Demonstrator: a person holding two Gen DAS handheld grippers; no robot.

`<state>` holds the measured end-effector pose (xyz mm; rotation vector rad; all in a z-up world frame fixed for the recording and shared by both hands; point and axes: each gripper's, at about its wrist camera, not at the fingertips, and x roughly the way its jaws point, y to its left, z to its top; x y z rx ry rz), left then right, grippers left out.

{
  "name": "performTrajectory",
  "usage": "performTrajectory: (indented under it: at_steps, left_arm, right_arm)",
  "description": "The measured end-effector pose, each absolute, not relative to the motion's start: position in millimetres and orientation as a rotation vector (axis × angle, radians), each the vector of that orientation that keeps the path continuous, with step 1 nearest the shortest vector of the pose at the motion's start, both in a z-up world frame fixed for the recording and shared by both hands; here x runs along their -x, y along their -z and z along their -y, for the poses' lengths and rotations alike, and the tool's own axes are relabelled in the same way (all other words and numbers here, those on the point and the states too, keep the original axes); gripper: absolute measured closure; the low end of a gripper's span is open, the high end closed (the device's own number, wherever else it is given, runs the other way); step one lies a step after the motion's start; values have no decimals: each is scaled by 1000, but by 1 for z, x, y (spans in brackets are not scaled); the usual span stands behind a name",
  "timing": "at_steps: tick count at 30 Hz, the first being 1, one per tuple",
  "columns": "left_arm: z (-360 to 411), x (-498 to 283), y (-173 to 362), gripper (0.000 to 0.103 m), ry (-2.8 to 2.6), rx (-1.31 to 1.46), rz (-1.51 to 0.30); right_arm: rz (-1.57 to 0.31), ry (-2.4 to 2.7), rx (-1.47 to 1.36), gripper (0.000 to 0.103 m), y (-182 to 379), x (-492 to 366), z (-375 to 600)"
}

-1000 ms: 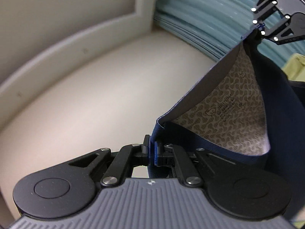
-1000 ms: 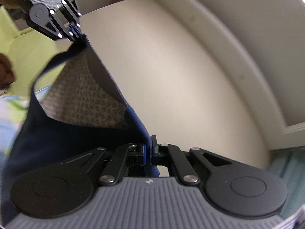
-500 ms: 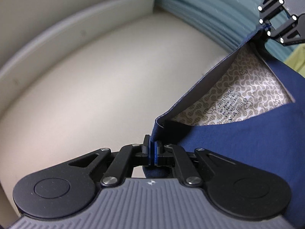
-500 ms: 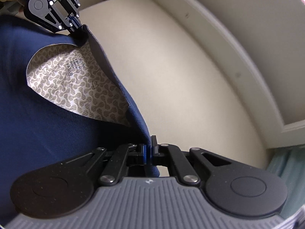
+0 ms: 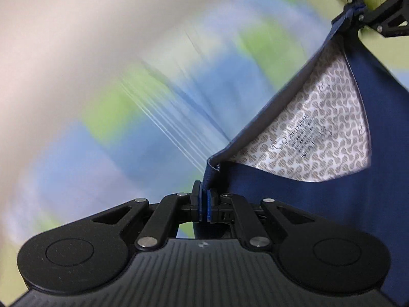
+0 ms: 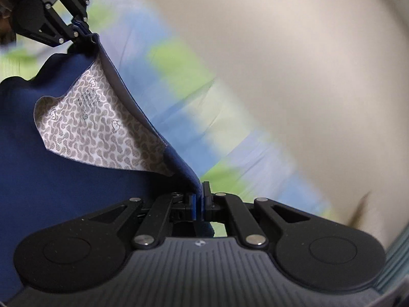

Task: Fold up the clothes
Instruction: 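Lower the navy top onto the sheet and open both grippers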

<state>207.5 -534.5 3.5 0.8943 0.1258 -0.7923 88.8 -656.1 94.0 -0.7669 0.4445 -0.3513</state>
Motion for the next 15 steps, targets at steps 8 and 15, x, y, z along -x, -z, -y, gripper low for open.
performTrajectory:
  at_steps: [8, 15]
  left_arm:
    - [542, -234, 86, 56, 729, -924, -227]
    - [473, -263, 21, 54, 800, -715, -333]
  right_arm:
    - [-621, 299, 578, 80, 32, -128, 693]
    - [-595, 320, 319, 57, 1, -53, 713]
